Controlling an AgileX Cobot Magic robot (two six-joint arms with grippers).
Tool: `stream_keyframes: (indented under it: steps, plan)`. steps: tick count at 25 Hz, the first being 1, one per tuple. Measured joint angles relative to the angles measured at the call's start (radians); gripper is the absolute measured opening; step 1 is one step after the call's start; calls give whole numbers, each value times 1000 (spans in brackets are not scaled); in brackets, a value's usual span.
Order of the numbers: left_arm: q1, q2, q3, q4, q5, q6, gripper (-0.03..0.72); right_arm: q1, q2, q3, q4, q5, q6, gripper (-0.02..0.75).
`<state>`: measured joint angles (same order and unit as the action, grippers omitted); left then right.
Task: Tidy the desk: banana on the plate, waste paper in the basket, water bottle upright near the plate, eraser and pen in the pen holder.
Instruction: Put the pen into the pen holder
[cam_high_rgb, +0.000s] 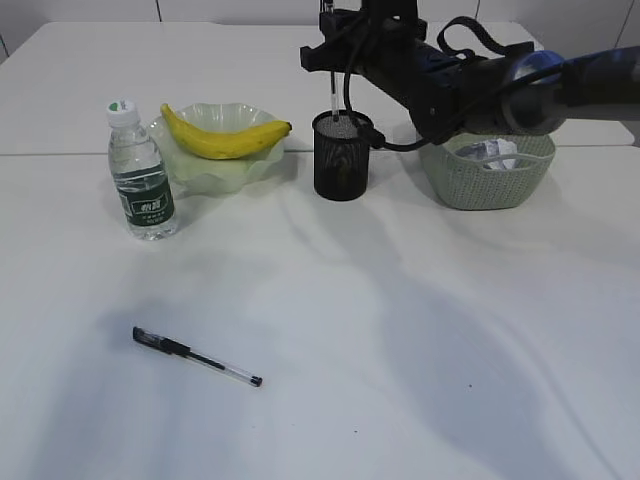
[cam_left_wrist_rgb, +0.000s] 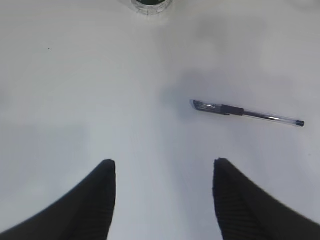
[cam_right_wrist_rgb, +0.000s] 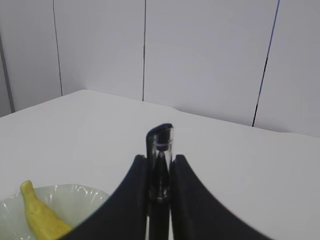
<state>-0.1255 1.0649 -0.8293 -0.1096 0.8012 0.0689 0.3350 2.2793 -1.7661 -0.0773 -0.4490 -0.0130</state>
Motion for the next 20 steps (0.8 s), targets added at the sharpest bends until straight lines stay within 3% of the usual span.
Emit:
stream_keyframes:
  steps: [20]
  plan:
    - [0,0,0,-2,2,0,435,-22,37,-20,50,0,-86,61]
